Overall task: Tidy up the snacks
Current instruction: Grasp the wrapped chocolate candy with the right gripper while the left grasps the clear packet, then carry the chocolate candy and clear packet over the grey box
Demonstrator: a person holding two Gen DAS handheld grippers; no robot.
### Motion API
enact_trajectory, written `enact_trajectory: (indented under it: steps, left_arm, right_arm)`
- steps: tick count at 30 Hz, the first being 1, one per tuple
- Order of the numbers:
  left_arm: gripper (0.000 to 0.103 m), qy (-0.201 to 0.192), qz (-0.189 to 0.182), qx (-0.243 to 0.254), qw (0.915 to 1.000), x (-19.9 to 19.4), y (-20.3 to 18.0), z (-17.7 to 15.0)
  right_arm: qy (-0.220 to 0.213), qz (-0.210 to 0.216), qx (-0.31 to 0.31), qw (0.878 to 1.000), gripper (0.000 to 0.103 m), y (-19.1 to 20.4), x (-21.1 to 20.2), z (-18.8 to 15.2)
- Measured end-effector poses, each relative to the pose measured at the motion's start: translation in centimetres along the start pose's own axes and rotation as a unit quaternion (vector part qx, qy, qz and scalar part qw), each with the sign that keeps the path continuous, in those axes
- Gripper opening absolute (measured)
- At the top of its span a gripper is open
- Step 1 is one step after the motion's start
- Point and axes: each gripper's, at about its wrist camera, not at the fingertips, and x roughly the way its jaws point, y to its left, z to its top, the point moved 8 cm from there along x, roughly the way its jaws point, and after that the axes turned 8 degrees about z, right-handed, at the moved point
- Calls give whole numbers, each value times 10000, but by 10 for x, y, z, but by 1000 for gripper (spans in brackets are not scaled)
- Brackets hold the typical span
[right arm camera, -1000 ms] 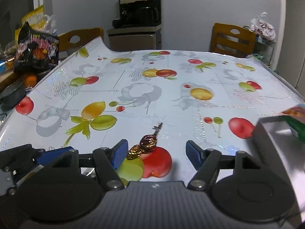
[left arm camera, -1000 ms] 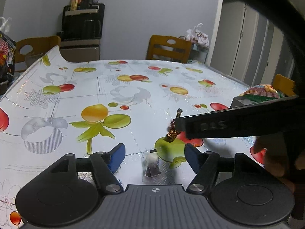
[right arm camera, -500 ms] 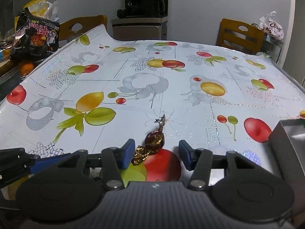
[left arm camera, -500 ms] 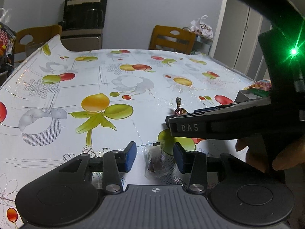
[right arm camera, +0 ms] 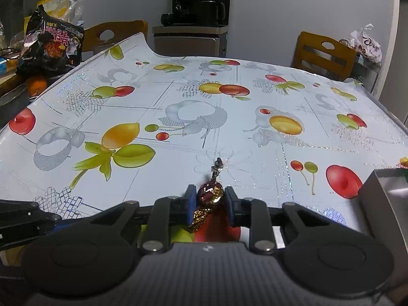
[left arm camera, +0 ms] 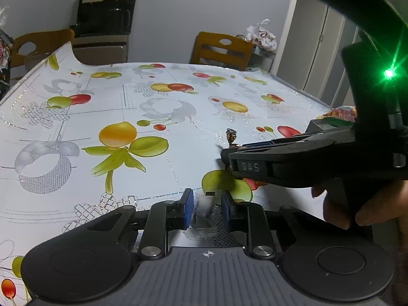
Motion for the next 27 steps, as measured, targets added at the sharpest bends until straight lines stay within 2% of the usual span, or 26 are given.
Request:
enact_trajectory:
  steps: [15, 23, 27]
  left_arm:
    - [21, 14, -127, -119, 9998, 0, 2, 0]
    - [20, -32, -146, -115, 9998, -2, 2, 0]
    - [20, -195, -174, -70, 9996, -8, 0, 2]
  right_arm:
    - [-221, -168, 1, 9996, 23, -15, -62, -9]
    - [-232, -172, -151, 9995, 23, -14, -103, -36]
    - [-198, -117, -110, 9997, 23, -15, -122, -50]
